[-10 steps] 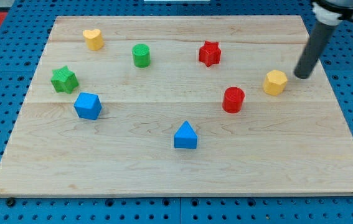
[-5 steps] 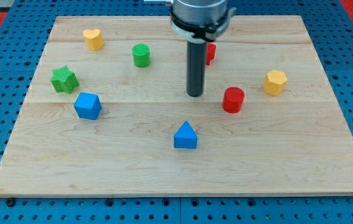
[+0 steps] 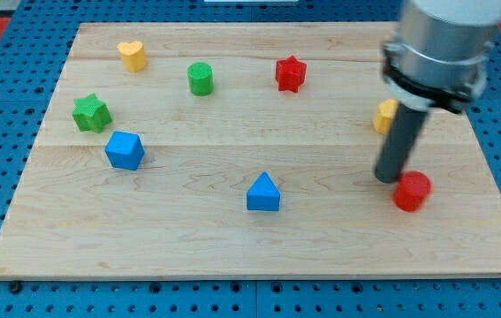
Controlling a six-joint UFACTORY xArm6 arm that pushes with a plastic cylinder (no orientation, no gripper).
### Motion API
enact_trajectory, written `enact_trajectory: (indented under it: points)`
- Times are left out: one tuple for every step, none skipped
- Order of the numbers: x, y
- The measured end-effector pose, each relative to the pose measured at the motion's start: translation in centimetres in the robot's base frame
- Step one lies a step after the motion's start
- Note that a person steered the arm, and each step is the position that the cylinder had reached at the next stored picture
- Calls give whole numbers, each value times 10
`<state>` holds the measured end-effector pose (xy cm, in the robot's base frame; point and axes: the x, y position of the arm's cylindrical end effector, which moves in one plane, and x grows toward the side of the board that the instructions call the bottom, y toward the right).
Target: Move the red circle to the bottom of the board
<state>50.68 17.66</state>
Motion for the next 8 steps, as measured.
enact_trajectory:
  points:
    - [-37,10]
    - [-46,36]
    - [-2,95]
    - [5,57]
    - [6,33]
    - [-5,33]
    - [-23,-11]
    - [-5,-14]
